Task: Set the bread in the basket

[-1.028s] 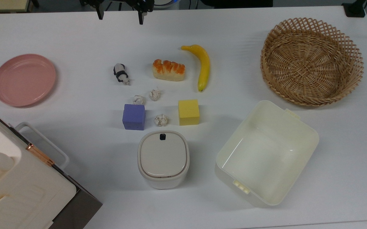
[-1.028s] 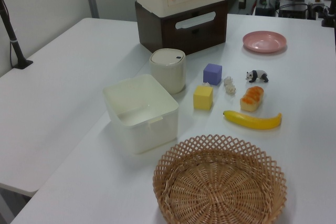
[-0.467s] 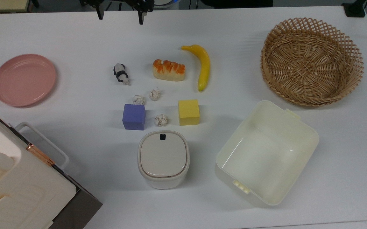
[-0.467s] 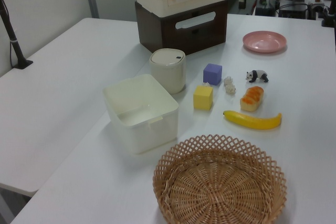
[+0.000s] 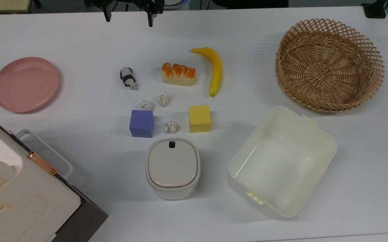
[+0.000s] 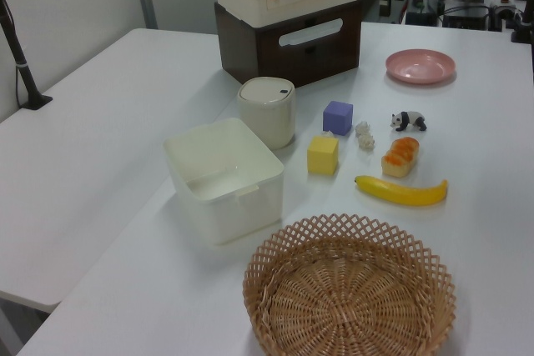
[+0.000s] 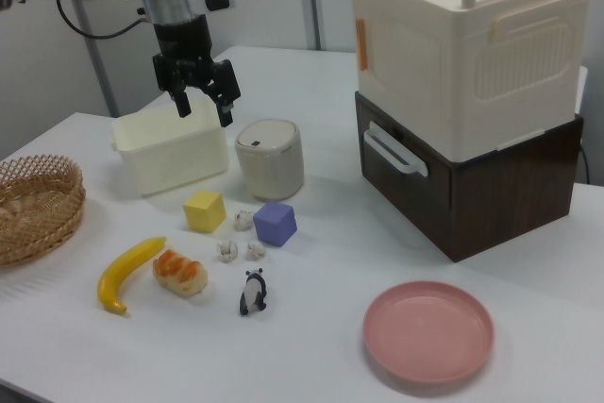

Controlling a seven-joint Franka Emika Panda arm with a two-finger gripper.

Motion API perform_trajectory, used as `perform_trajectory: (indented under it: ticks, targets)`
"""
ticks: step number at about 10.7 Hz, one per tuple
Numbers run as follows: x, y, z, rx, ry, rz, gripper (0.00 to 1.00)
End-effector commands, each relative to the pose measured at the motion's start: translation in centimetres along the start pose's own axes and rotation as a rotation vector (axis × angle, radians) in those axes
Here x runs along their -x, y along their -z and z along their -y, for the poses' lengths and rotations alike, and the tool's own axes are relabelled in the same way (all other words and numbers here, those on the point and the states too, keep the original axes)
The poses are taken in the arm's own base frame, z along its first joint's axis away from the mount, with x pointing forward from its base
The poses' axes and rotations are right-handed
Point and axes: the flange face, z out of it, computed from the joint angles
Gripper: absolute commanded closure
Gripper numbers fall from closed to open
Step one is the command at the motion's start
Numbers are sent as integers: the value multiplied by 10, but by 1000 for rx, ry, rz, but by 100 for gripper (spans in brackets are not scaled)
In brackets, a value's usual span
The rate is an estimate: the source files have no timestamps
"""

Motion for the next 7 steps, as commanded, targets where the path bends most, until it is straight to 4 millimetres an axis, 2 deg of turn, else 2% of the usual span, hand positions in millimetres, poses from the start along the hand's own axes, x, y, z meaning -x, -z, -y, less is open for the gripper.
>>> perform_trajectory:
  ticks: [1, 4, 6, 7]
  targets:
    - [7, -7, 26, -15, 44, 28, 0]
    - [7, -19, 53, -16, 89, 25, 0]
    - [6, -24, 52, -18, 141, 8, 0]
    - [5, -23, 48, -19, 254, 5, 0]
